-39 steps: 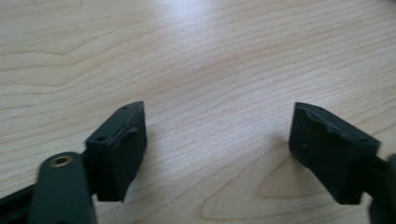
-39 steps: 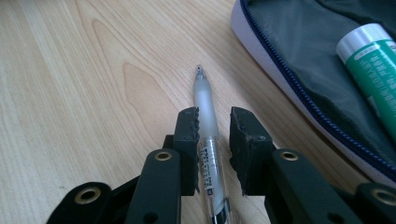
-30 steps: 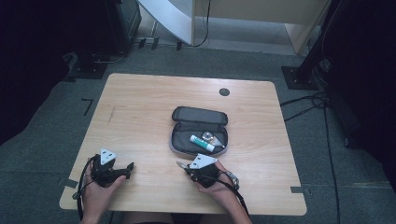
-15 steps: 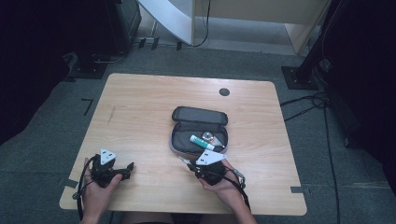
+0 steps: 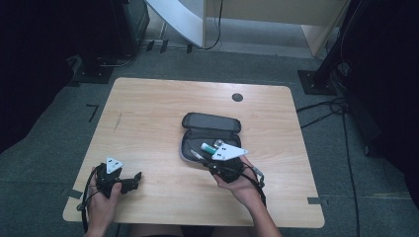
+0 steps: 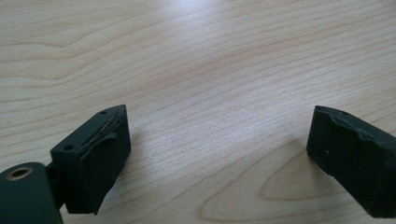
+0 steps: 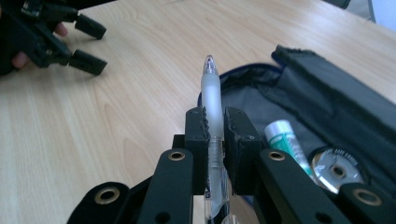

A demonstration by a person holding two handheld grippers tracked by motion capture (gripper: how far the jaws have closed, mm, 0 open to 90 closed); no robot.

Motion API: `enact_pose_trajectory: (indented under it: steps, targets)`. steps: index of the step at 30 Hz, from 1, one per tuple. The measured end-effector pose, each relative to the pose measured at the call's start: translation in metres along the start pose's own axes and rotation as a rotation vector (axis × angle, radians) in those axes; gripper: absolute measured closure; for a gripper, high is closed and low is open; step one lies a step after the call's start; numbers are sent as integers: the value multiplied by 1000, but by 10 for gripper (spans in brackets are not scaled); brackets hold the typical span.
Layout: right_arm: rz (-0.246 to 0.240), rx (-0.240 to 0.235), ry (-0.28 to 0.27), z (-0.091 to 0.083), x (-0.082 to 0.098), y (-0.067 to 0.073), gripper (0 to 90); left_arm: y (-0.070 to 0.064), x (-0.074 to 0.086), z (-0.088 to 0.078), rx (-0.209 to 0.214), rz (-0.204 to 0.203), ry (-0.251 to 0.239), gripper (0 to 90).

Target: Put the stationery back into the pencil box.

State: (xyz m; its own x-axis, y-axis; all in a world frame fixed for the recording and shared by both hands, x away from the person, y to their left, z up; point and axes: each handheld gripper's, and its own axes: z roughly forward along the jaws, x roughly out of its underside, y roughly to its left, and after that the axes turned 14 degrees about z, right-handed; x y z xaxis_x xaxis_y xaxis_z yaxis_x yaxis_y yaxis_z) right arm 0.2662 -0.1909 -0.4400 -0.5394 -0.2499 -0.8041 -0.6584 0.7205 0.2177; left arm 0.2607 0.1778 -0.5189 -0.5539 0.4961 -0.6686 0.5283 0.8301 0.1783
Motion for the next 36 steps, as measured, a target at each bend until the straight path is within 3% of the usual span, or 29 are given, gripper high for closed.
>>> enact_pose_trajectory:
  steps: [7,16,21,30,36]
  targets:
    - [-17,-8,4,12,-18,-5,807,0,0,1,4,-1,4,21]
    - [-22,-9,23,40,-30,-22,806,0,-1,1,8,7,10,0]
    - [-40,10,55,56,-28,-30,806,0,-1,1,8,6,10,0]
    - [-28,63,122,75,-21,-39,805,0,-1,1,9,5,11,0]
    - [-23,56,169,83,-18,-39,801,0,-1,1,9,5,11,0]
